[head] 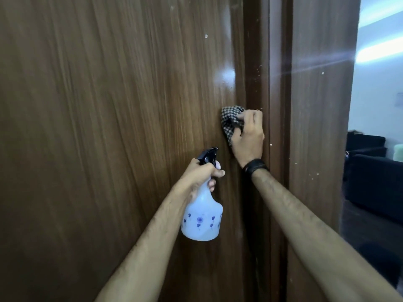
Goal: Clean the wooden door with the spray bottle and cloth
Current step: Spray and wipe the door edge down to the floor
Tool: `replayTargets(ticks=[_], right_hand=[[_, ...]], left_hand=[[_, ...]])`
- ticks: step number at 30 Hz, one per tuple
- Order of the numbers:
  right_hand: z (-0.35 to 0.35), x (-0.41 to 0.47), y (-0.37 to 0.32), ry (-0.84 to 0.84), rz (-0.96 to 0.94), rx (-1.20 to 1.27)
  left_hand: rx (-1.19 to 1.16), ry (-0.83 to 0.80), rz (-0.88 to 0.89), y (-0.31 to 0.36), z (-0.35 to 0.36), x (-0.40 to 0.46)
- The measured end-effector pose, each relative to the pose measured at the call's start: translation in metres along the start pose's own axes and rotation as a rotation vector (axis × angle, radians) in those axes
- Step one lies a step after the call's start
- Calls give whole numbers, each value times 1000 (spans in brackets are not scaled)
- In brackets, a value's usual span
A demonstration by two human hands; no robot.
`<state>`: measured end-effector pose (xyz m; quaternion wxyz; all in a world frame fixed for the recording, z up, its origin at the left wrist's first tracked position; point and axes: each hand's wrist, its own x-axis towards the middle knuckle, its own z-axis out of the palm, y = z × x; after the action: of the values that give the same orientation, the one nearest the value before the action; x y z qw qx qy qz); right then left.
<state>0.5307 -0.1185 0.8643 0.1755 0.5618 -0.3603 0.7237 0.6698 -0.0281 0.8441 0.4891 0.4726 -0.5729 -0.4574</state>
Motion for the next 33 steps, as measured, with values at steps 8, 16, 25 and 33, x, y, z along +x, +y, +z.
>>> replayTargets(ticks=[8, 16, 25, 33], right_hand=[[17, -86, -24, -143, -57, 10], [62, 11, -103, 5, -13, 96], [104, -33, -183, -239, -445, 134], [134, 55, -247, -176, -375, 174]], left_hand=[[124, 117, 33, -9, -57, -22], [97, 251, 110, 17, -116, -40], [169, 403, 142, 52, -189, -73], [186, 513, 282, 137, -224, -79]])
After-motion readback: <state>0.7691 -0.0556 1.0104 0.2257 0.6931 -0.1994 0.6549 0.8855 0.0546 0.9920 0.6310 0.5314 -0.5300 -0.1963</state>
